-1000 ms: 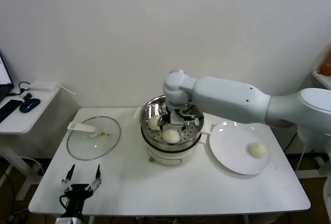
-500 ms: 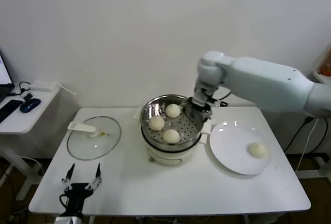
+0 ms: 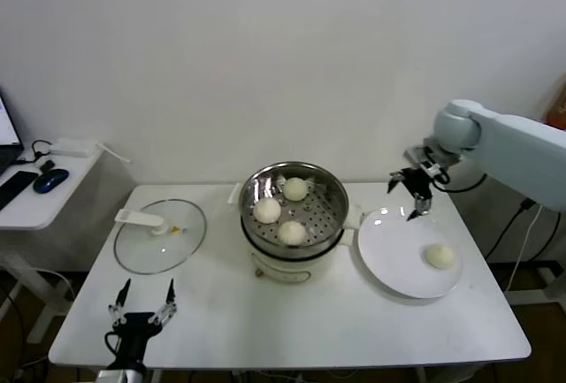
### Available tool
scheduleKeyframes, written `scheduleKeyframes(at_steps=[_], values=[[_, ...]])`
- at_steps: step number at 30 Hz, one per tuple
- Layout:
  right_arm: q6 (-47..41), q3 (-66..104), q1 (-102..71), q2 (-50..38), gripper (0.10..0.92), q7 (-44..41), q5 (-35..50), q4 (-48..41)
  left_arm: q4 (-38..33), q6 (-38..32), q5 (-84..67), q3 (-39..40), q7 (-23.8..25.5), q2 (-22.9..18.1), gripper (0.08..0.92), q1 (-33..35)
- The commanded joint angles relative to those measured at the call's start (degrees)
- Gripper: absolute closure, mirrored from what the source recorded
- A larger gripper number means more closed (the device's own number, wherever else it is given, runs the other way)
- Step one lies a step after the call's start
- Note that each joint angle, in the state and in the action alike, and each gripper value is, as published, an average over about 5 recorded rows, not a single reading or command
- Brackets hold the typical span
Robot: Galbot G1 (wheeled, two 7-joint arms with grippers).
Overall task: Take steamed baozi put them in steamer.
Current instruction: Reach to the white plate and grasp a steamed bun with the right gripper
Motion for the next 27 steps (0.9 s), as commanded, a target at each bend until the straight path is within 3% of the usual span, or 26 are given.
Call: scheduleKeyframes(at_steps=[1, 7, 12, 27], values=[[-3.14, 9.02, -13.30, -6.71, 0.203, 0.74, -6.04, -7.60, -0.86, 0.14, -0.35, 0.03, 0.08, -0.06, 0.177, 0.75], [0.91, 14.74, -19.39, -5.93, 0.203, -0.35, -16.76, -9.26, -0.74, 0.19, -0.47, -0.11, 0.06, -0.04, 0.177, 0.71], [1.83, 17.85, -23.78, -4.87, 0.203, -0.50, -20.85, -10.94, -0.49, 0.18, -0.45, -0.25, 0.05, 0.00, 0.177, 0.69], [3.16, 25.98, -29.56, 0.27, 0.203, 0.49, -24.13, -17.19, -0.21, 0.41, -0.66, -0.82, 0.04, 0.18, 0.177, 1.01]])
